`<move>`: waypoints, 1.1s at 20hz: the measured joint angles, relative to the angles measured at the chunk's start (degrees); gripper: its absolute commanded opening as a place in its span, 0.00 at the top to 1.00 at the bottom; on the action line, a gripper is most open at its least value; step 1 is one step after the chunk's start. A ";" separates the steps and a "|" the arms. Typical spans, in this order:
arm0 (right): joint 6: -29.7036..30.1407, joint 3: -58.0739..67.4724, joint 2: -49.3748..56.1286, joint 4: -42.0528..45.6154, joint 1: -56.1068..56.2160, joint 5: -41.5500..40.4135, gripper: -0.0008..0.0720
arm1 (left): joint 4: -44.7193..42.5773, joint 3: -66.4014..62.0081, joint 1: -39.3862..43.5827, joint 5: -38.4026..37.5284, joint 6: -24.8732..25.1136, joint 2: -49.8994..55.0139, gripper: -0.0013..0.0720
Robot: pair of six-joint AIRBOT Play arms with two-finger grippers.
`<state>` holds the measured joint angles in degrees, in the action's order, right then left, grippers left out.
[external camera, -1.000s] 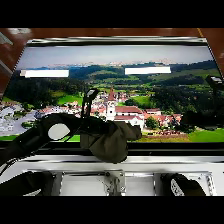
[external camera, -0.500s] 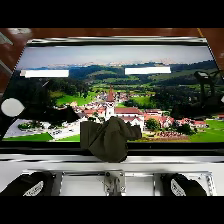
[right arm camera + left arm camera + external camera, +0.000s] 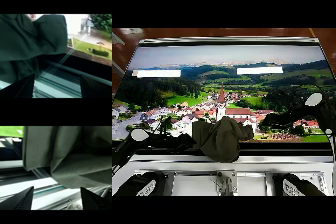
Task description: Fold the shirts.
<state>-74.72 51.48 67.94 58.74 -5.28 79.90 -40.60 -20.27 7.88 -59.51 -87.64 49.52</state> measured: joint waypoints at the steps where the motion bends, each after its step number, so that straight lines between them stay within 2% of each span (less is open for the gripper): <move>1: 0.57 -0.46 0.46 -2.03 0.00 -0.39 0.06 | 1.84 0.92 1.09 1.73 0.39 0.50 0.01; 4: 1.75 -1.33 1.33 -6.05 0.00 -1.05 0.06 | 6.54 2.40 4.66 6.25 1.25 2.97 0.01; 10: 2.29 -1.81 1.79 -8.74 0.13 -1.01 0.06 | 16.59 3.02 10.23 10.32 6.99 11.43 0.02; 11: 2.21 -1.97 1.84 -8.92 0.39 -0.96 0.06 | 18.27 2.91 10.73 10.78 8.35 12.76 0.26; 12: 1.97 -2.27 1.86 -9.25 0.90 -1.01 0.06 | 20.20 2.78 11.02 11.39 9.51 13.70 0.68; 13: 1.88 -2.84 1.84 -9.51 1.55 -1.16 0.06 | 22.05 2.71 11.21 12.22 10.60 14.45 0.90; 14: 1.86 -3.56 1.86 -9.66 2.34 -1.57 0.06 | 23.82 2.62 11.34 13.09 11.69 14.97 0.92; 18: 1.97 -6.88 1.86 -9.94 5.33 -5.46 0.06 | 28.41 2.47 11.69 14.38 15.61 15.91 0.92; 22: 1.84 -8.35 2.16 -8.02 2.69 -9.22 0.06 | 29.81 2.40 11.74 12.92 17.49 15.15 0.93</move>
<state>-72.88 43.13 70.11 50.72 -2.59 70.67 -10.79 -17.87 19.62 -46.59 -70.15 64.66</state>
